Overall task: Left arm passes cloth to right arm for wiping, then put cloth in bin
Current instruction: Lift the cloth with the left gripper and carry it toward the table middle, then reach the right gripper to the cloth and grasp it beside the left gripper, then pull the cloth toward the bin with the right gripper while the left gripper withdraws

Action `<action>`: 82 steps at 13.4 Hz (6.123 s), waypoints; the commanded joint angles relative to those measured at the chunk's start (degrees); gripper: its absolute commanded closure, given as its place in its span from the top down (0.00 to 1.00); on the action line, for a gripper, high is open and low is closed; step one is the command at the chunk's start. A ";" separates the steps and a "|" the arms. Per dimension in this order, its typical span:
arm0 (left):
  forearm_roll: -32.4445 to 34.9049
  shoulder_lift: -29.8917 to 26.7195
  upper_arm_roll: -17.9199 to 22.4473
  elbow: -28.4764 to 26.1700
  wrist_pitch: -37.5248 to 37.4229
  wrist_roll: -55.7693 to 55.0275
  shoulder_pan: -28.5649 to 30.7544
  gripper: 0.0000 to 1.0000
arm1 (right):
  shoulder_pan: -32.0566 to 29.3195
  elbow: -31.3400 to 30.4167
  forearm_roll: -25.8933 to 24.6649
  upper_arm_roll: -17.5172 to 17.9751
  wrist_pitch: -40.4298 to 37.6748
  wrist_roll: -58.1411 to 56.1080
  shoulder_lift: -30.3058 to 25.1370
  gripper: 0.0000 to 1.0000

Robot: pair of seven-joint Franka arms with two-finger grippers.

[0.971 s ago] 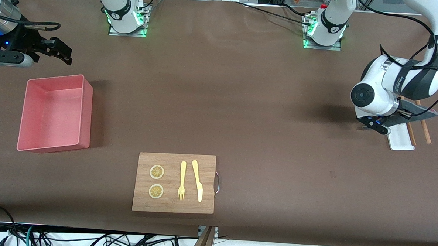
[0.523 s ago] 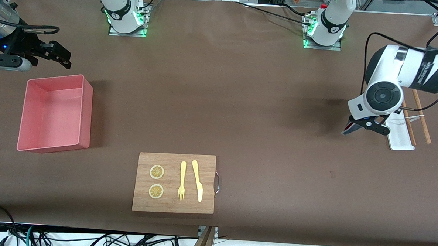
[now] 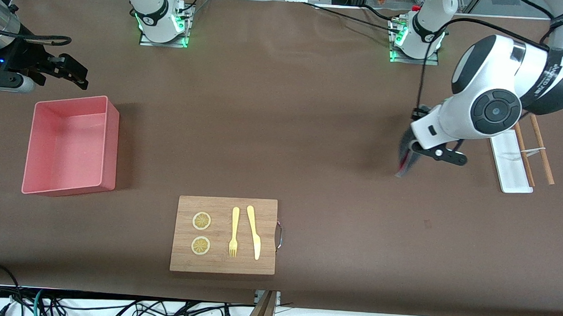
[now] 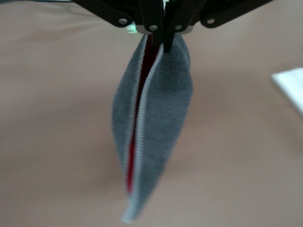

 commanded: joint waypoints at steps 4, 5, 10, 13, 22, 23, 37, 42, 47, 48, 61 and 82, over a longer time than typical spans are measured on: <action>-16.30 6.82 0.07 10.22 5.01 -21.12 -6.93 0.00 | -1.10 1.51 -0.26 0.97 -1.25 -0.95 0.66 1.00; -19.20 6.91 0.15 10.22 7.99 -24.55 -7.02 0.00 | -1.18 1.25 -0.35 0.71 -1.34 -0.77 0.66 1.00; -29.91 8.85 0.07 10.40 20.03 -37.04 -7.64 0.00 | -1.62 0.72 -0.26 -3.33 -2.48 -0.77 1.54 1.00; -33.46 9.02 0.16 10.31 25.76 -47.40 -8.52 0.00 | -1.19 0.81 -0.52 -3.34 -3.70 -0.77 1.71 1.00; -48.76 10.95 0.16 10.31 46.68 -73.61 -14.31 0.00 | 4.78 2.03 6.14 -0.88 -6.18 -13.22 3.91 1.00; -49.02 10.95 0.16 10.31 47.47 -75.11 -14.67 0.00 | 5.14 5.43 8.42 0.17 -6.17 -14.64 4.00 1.00; -51.57 11.57 0.16 10.22 55.13 -78.81 -18.54 0.00 | 10.68 15.22 31.64 2.99 13.07 -45.84 17.62 1.00; -51.57 11.57 0.16 10.22 55.21 -78.81 -18.63 0.00 | 13.22 11.27 30.94 6.15 22.64 -47.62 18.68 1.00; -51.57 11.74 0.16 10.22 55.39 -78.81 -18.63 0.00 | 17.18 8.46 30.77 6.15 29.49 -46.30 19.38 1.00; -51.57 11.75 0.16 10.22 55.39 -78.81 -18.63 0.00 | 17.71 8.10 30.68 6.15 30.99 -46.30 20.08 1.00; -51.48 11.75 0.16 10.22 55.39 -78.46 -18.54 0.00 | 20.00 7.93 27.78 6.07 40.85 -46.30 26.59 0.24; -42.54 10.87 0.42 10.13 44.07 -76.01 -13.01 1.00 | 8.50 7.84 27.52 2.03 15.47 -46.30 18.68 0.00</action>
